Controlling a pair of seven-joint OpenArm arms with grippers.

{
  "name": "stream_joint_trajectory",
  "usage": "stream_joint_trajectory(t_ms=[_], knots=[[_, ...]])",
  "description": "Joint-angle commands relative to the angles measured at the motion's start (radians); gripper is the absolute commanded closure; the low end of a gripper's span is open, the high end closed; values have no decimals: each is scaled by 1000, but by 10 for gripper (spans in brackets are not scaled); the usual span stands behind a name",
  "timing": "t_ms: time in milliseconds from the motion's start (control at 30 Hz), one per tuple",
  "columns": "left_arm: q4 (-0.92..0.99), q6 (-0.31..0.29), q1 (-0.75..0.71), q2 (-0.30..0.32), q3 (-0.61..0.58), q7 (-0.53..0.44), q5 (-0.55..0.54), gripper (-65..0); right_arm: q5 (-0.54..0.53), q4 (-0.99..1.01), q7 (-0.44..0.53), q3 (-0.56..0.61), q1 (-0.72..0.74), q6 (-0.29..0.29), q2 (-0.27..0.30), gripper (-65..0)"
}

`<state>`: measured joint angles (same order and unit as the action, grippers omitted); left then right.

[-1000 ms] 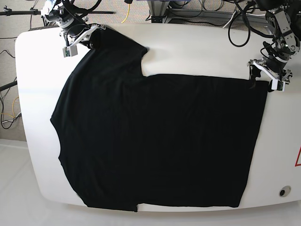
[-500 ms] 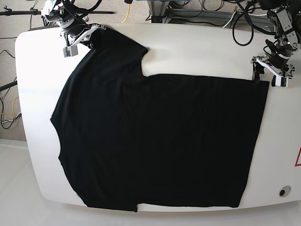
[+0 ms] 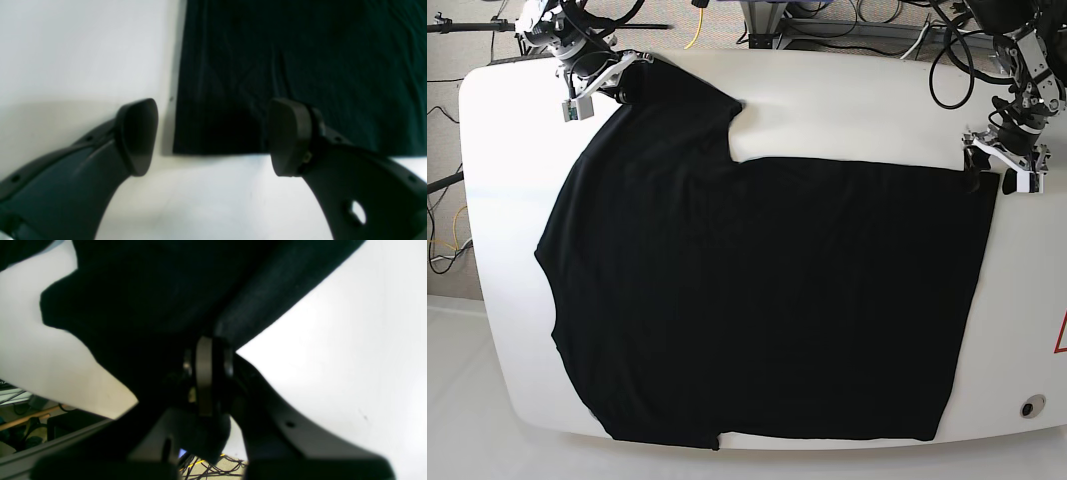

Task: Fold the T-shirt properly
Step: 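Lower the left gripper onto the shirt's body corner and pinch it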

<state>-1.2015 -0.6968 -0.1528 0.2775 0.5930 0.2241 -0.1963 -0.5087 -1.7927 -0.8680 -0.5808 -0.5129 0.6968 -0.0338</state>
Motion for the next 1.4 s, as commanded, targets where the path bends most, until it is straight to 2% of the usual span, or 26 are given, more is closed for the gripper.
stream_joint_trajectory(t_ms=[0, 267, 400, 467, 600, 667, 800, 933, 1067, 1133, 1267, 1367], knots=[[2, -1, 5, 7, -2, 35, 9, -475, 4, -9, -10, -2, -6, 1, 3, -37], [10, -1, 37, 3, -10, 40, 18, -434, 3, -11, -9, 2, -6, 1, 2, -35], [10, -1, 38, 1, -11, 47, 19, -366, 2, -10, -8, 3, -5, 1, 1, -36], [14, -1, 32, -8, -6, 70, 17, -236, 4, -13, -2, 1, -7, 1, 3, -34], [13, -1, 30, -11, -6, 82, 18, -101, 4, -13, -3, -1, -6, 1, 3, -33], [14, -1, 29, -12, -5, 85, 20, -42, 5, -12, -4, 1, -6, 1, 2, -33], [5, -1, 27, -8, -9, 104, 15, 0, 6, -10, 5, 2, -3, 1, 4, -30], [1, -1, 29, -5, -6, 107, 14, 0, 5, -11, 6, 4, -3, 1, 4, -29], [-1, -1, 26, -6, -5, 107, 11, -40, 5, -12, 7, 3, -2, 1, 4, -27], [-8, -1, 29, -11, -3, 106, -3, -159, 0, -13, 7, 4, -4, 1, 3, -27], [-13, -1, 26, -13, -4, 110, -7, -242, 0, -13, 8, 3, -3, 1, 4, -28], [-14, -1, 25, -14, -5, 114, -7, -269, 0, -13, 7, 2, -3, 1, 4, -27]])
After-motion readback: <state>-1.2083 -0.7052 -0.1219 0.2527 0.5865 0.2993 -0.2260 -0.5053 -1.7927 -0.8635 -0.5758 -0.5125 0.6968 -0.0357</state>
